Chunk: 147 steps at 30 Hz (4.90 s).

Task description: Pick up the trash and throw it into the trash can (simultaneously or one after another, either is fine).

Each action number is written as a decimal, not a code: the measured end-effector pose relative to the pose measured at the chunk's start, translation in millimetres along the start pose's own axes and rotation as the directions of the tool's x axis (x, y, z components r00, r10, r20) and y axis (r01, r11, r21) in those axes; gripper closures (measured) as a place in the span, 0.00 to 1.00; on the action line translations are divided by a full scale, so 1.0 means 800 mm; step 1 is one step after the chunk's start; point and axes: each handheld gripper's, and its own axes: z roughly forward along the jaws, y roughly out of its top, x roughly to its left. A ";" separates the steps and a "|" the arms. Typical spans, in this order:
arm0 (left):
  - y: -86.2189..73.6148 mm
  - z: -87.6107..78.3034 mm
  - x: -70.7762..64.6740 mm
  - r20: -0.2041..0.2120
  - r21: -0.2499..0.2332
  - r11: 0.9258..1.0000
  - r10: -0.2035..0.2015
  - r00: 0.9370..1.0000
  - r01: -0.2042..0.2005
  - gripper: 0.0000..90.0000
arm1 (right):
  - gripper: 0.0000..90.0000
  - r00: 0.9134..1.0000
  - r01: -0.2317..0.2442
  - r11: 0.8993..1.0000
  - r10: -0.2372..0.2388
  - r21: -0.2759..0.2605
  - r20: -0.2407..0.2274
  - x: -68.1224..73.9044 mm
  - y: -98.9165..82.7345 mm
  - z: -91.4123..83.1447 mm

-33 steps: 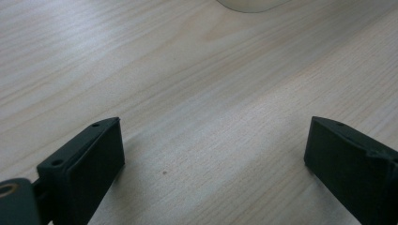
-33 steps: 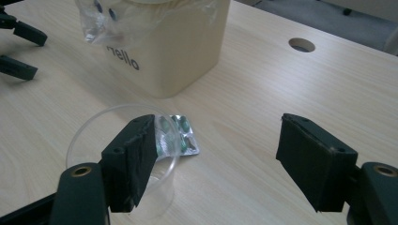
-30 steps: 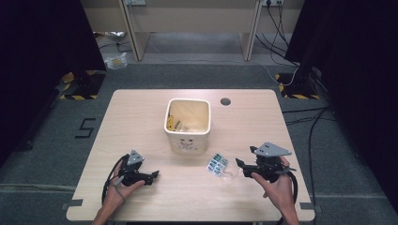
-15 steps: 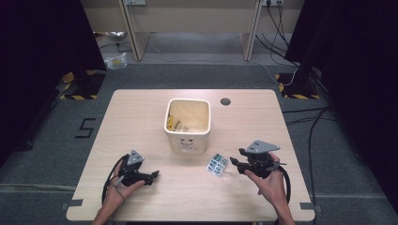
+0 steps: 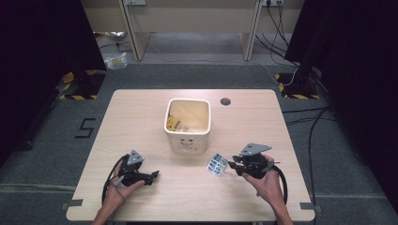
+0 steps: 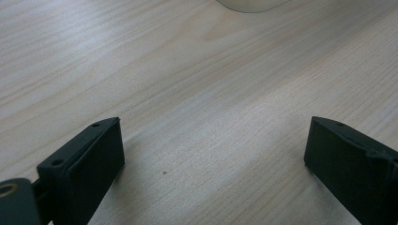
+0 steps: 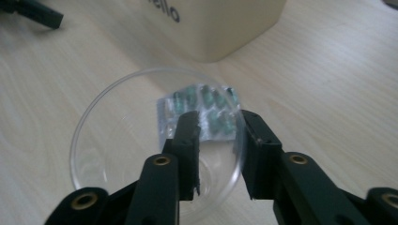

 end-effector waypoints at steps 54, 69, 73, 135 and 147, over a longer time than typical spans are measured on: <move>0.000 0.000 0.000 0.000 0.000 1.000 0.000 1.000 0.000 0.05 | 0.93 0.991 0.131 0.972 -0.131 -0.194 0.010 -0.023 0.137 -0.072; 0.000 0.000 0.000 0.000 0.000 1.000 0.000 1.000 0.000 0.05 | 0.93 0.994 0.111 0.971 -0.107 -0.210 0.030 -0.042 0.169 -0.075; 0.000 0.000 0.000 0.000 -0.001 1.000 -0.002 1.000 0.002 0.05 | 0.93 0.993 0.114 0.970 -0.108 -0.217 0.039 -0.046 0.180 -0.076; 0.000 -0.001 0.000 0.002 0.004 1.000 0.001 1.000 -0.001 0.05 | 0.89 0.989 0.129 0.989 -0.134 -0.072 -0.060 -0.030 0.262 0.083; 0.000 -0.001 0.000 0.002 0.004 1.000 0.001 1.000 -0.001 0.05 | 0.85 0.989 0.128 0.991 -0.129 -0.023 -0.067 -0.030 0.256 0.102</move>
